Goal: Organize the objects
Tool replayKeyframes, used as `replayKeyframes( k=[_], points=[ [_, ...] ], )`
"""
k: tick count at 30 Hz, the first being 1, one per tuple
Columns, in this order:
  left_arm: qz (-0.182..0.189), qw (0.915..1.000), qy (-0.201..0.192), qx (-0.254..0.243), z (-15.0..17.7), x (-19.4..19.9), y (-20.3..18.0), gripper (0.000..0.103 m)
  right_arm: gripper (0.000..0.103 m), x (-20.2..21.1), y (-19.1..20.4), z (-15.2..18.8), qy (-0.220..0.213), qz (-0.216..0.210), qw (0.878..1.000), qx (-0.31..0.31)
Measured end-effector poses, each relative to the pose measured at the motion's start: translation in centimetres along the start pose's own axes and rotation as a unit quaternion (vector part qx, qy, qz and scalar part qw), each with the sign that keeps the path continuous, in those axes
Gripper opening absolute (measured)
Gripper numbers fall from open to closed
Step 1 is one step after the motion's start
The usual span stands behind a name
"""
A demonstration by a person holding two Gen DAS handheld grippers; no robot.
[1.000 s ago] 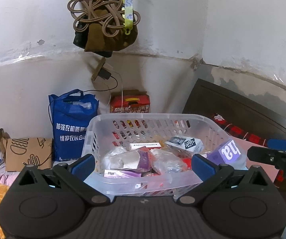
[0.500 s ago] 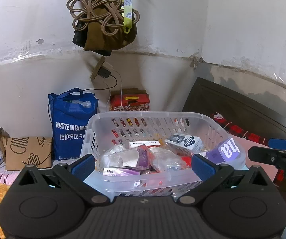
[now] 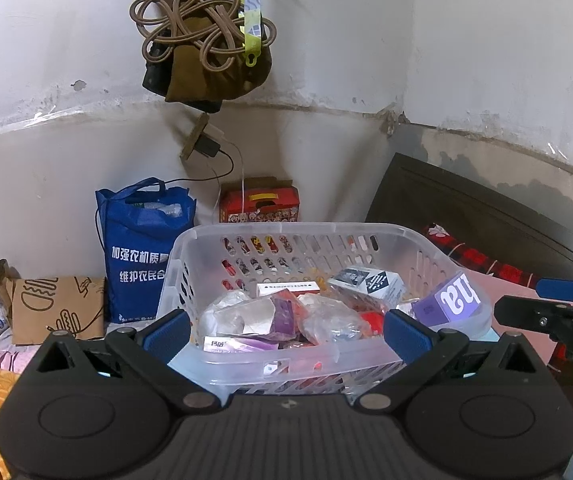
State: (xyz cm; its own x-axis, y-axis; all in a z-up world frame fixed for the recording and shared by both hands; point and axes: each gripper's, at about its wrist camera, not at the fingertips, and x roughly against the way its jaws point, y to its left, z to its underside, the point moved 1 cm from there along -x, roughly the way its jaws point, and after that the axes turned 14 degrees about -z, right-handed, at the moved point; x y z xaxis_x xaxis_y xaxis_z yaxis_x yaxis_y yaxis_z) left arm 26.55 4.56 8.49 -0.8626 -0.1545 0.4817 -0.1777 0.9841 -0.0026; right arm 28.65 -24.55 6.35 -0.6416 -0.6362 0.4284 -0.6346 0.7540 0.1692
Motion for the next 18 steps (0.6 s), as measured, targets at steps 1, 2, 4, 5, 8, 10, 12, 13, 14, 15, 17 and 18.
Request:
replayKeyframes(
  k=[1,2,4,5,8,10,12,13,14,15,17,18],
  points=[
    [0.000,1.0000,0.000,0.000,0.00,-0.01,0.00,0.103,0.103,0.02,-0.05,0.02,0.000,0.000,1.000,-0.001],
    [0.000,1.0000,0.000,0.001,-0.02,0.01,-0.03,0.103,0.103,0.01,-0.04,0.02,0.000,0.000,1.000,0.000],
    [-0.001,1.0000,-0.001,0.000,-0.05,0.00,-0.13,0.103,0.103,0.01,-0.04,0.02,0.000,0.000,1.000,0.000],
    [-0.002,1.0000,-0.001,-0.001,-0.04,-0.02,-0.19,0.103,0.103,0.03,-0.06,0.03,0.001,0.000,1.000,0.000],
    [-0.002,1.0000,-0.004,-0.002,-0.02,0.09,-0.32,0.103,0.103,0.02,-0.04,0.03,0.002,0.001,1.000,0.001],
    [0.001,1.0000,-0.007,-0.005,0.05,0.17,-0.42,0.103,0.103,0.00,-0.04,0.02,0.002,0.001,1.000,0.001],
    [-0.002,0.9999,-0.008,-0.006,0.04,0.18,-0.46,0.103,0.103,-0.02,-0.03,0.01,0.002,0.002,1.000,0.001],
    [-0.002,0.9999,-0.009,-0.007,0.06,0.22,-0.51,0.103,0.103,-0.05,-0.02,0.01,0.002,0.002,1.000,0.001],
    [-0.002,0.9999,-0.008,-0.007,0.09,0.20,-0.57,0.103,0.103,-0.04,-0.03,0.03,0.002,0.001,1.000,0.001],
    [-0.002,1.0000,-0.006,-0.007,0.11,0.16,-0.62,0.103,0.103,-0.04,-0.01,0.02,0.002,0.001,1.000,0.001],
    [0.001,1.0000,-0.006,-0.006,0.16,0.14,-0.67,0.103,0.103,-0.04,-0.02,0.01,0.002,0.002,1.000,0.001],
    [0.001,1.0000,-0.005,-0.006,0.16,0.08,-0.74,0.103,0.103,-0.04,-0.03,0.02,0.002,0.001,1.000,0.001]
  ],
)
